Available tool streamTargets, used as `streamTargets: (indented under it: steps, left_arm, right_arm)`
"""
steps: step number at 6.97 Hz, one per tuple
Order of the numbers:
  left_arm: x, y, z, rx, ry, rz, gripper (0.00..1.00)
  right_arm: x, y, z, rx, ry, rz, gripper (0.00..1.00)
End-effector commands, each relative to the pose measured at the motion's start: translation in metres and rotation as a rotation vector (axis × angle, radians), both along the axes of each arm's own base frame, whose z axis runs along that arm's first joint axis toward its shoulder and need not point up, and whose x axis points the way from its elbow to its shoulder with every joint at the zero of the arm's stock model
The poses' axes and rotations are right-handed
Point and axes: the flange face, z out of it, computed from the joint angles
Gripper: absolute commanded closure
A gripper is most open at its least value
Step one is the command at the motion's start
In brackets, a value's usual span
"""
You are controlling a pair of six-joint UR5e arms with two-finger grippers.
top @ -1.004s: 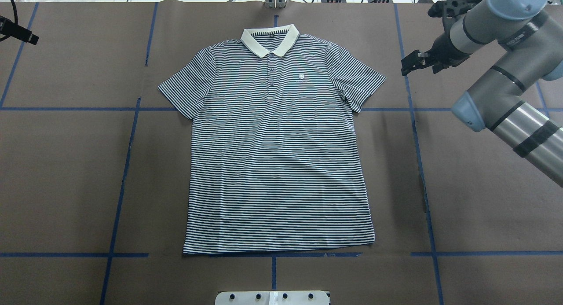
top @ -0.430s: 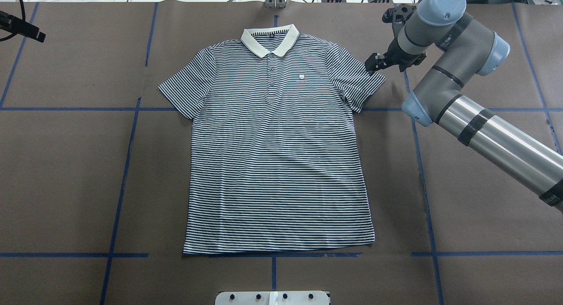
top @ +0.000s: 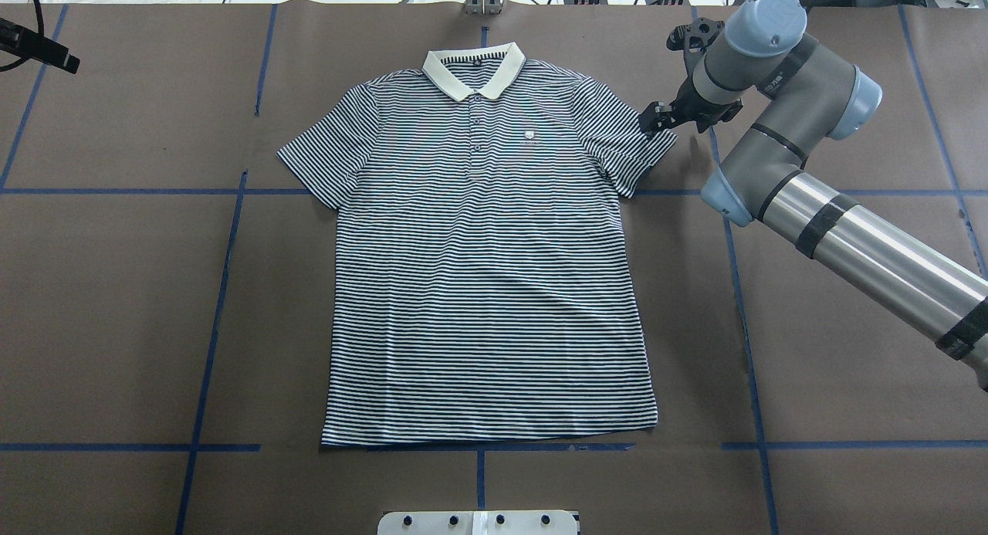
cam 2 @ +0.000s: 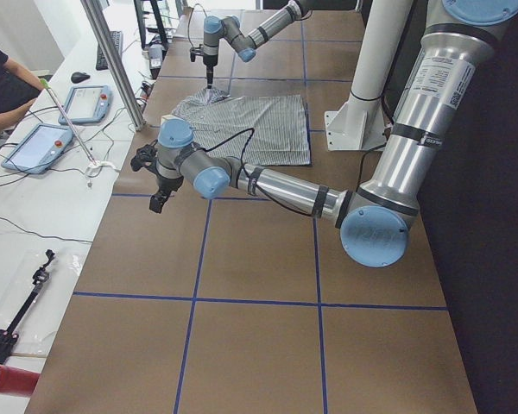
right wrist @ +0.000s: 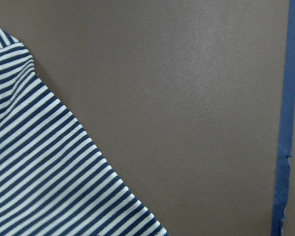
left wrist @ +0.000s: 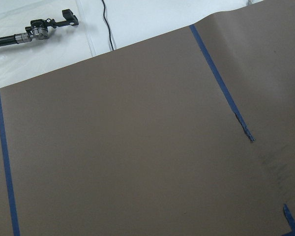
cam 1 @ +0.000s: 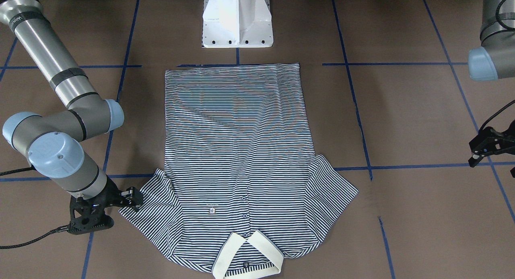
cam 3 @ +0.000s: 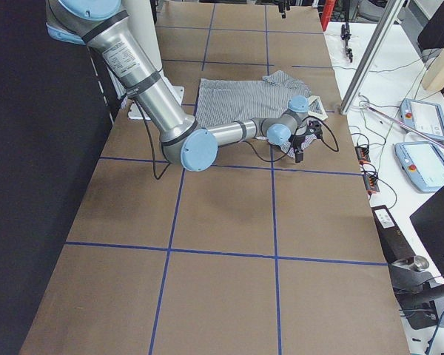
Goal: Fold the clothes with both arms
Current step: 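Move the right gripper over the shirt sleeve nearest it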
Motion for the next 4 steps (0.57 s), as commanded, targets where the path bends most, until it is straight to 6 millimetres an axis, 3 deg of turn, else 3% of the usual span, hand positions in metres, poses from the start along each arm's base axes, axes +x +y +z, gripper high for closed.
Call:
streamTargets:
  steps: [1,2,4]
  left_arm:
    - [-0.0056,-0.0004,-0.0003,0.002,0.001,-0.007,0.0]
    - [-0.0066,-0.0005,-0.0003,0.002,0.001,-0.009,0.0]
    - [-0.0076,0.0012,-0.0007,-0.007,0.023,0.006,0.0]
  right_arm:
    - [-0.005,0.0022,-0.0007,0.003,-0.002,-0.007,0.15]
    - [-0.0071,0.0035,-0.0008,0.003,-0.002,-0.01,0.3]
    - [-0.008,0.0046,0.0006,0.008,0.001,-0.021,0.81]
